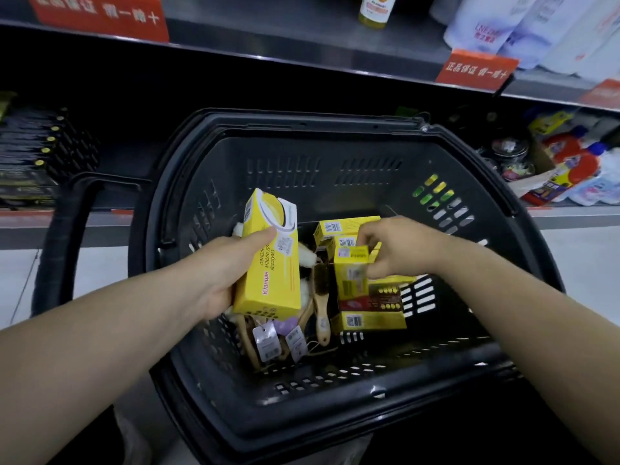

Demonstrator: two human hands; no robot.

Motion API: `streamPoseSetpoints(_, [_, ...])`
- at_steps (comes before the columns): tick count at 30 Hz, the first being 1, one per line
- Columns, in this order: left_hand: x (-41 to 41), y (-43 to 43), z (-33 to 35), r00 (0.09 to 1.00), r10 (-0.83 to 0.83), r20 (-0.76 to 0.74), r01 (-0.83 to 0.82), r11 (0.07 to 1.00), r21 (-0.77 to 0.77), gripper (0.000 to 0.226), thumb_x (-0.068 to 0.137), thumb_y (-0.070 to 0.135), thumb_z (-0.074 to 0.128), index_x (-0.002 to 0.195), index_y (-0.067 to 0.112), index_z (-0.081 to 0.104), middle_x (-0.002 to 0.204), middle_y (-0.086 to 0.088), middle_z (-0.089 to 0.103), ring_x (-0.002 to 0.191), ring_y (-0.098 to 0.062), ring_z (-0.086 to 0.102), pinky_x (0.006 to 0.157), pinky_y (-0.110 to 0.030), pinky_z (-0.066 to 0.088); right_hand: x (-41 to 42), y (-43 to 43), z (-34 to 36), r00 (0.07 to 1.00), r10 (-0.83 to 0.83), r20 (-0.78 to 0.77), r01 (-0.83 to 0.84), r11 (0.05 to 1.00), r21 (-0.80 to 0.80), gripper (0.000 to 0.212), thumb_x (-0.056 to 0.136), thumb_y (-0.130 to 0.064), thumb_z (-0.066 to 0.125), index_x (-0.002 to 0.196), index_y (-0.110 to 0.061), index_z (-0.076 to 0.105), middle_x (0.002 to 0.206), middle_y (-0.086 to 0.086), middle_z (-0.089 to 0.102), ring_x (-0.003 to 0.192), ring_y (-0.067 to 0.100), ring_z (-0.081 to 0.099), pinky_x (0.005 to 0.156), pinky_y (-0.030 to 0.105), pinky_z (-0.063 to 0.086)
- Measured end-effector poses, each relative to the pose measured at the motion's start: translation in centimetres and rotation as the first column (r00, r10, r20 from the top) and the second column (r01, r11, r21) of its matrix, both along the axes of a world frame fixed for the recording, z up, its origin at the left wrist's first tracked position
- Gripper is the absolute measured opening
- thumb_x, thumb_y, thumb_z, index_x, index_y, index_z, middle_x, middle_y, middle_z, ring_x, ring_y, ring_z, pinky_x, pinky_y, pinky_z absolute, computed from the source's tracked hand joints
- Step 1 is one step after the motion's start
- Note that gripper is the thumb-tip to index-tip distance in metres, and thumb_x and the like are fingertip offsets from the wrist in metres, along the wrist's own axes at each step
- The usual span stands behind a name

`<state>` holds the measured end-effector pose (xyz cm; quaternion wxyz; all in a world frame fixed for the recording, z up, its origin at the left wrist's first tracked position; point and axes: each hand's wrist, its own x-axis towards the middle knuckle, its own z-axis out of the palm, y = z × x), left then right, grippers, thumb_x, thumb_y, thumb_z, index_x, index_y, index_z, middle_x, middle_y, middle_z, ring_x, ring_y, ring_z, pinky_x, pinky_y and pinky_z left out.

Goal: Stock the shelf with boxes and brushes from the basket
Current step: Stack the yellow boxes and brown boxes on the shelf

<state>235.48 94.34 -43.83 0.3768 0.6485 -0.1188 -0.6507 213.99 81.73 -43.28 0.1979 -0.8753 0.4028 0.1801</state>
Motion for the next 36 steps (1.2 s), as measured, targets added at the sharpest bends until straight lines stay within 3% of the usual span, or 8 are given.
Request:
streamPoseSetpoints(3, [-0.1,0.1,0.1,0.999,0.044,-0.010,-0.044,0.999,0.005,0.041,0.091,0.040,0.055,0.109,0.004,0.064,0.089,-0.013,0.071,0.078,-0.025,0.068,0.058,-0.034,0.051,0.0,3.7,4.1,0.854,-0.205,0.478,0.204,0.977,0.055,0.033,0.070,-0.028,0.073,0.089,-0.035,0.047,0.096,-0.014,0.067,0.074,0.004,0.067,0.065,0.024,0.055])
streamPoseSetpoints(6, [-0.2,-0.1,0.6,0.994,0.097,-0.058,-0.098,0.995,-0.012,0.047,0.091,0.044,0.053,0.113,0.004,0.063,0.092,-0.014,0.072,0.076,-0.025,0.069,0.057,-0.034,0.053,1.0,7.6,4.1,0.710,-0.127,0.693,0.211,0.977,-0.038,0.037,0.074,-0.017,0.072,0.090,-0.037,0.046,0.120,-0.030,0.053,0.093,0.007,0.065,0.079,0.034,0.055])
streamPoseSetpoints(13, [0.0,0.0,1.1,0.974,0.005,-0.226,-0.034,0.992,-0.125,0.047,0.075,0.052,0.065,0.108,0.018,0.068,0.095,-0.009,0.075,0.079,-0.026,0.073,0.054,-0.035,0.058,2.5,9.3,1.2,0.727,0.097,0.680,0.016,0.987,-0.159,0.039,0.077,-0.005,0.071,0.097,-0.030,0.047,0.139,-0.024,0.033,0.120,-0.002,0.046,0.084,0.032,0.052])
streamPoseSetpoints(19, [0.0,-0.2,0.4,0.992,0.044,-0.119,-0.064,0.985,-0.163,0.048,0.070,0.042,0.074,0.111,0.017,0.066,0.090,-0.008,0.075,0.075,-0.022,0.073,0.051,-0.030,0.056,3.6,9.4,1.3,0.581,-0.428,0.693,0.047,0.867,0.496,0.060,0.077,-0.032,0.073,0.123,-0.041,0.037,0.130,-0.028,0.044,0.119,-0.005,0.047,0.092,0.018,0.047])
streamPoseSetpoints(24, [-0.6,-0.3,0.2,0.999,0.030,-0.022,-0.033,0.981,-0.192,0.085,0.049,0.049,0.077,0.123,0.014,0.052,0.099,-0.008,0.073,0.078,-0.021,0.073,0.058,-0.033,0.058,5.0,9.2,0.9,0.530,-0.553,0.643,0.218,0.821,0.527,0.064,0.074,-0.029,0.078,0.115,-0.048,0.033,0.114,-0.028,0.048,0.101,-0.011,0.056,0.080,0.017,0.053])
streamPoseSetpoints(29, [-0.5,-0.7,-0.2,0.999,0.026,-0.030,-0.030,0.986,-0.164,0.086,0.056,0.060,0.069,0.127,0.014,0.051,0.103,-0.007,0.072,0.085,-0.022,0.072,0.062,-0.031,0.057,4.8,8.1,0.6,0.438,-0.735,0.518,0.243,0.651,0.719,0.051,0.072,-0.019,0.062,0.121,-0.028,0.049,0.105,-0.015,0.065,0.093,0.006,0.066,0.082,0.030,0.055])
streamPoseSetpoints(33, [-0.3,-0.9,-0.6,0.999,0.046,-0.006,-0.046,0.991,-0.125,0.071,0.074,0.063,0.060,0.128,0.017,0.052,0.107,-0.007,0.070,0.091,-0.023,0.070,0.065,-0.034,0.054,4.5,6.8,1.4,0.212,-0.928,0.305,0.197,0.346,0.917,0.020,0.088,-0.013,0.049,0.102,-0.011,0.063,0.091,0.007,0.074,0.080,0.020,0.070,0.064,0.031,0.057])
streamPoseSetpoints(36, [-0.3,-1.0,-0.6,0.999,0.039,-0.007,-0.040,0.990,-0.132,0.066,0.077,0.060,0.060,0.128,0.018,0.052,0.106,-0.007,0.071,0.089,-0.022,0.070,0.063,-0.033,0.054,4.0,6.2,2.5,0.150,-0.951,0.269,0.117,0.287,0.951,0.041,0.077,-0.027,0.066,0.112,-0.007,0.061,0.096,0.011,0.073,0.077,0.021,0.072,0.056,0.027,0.056])
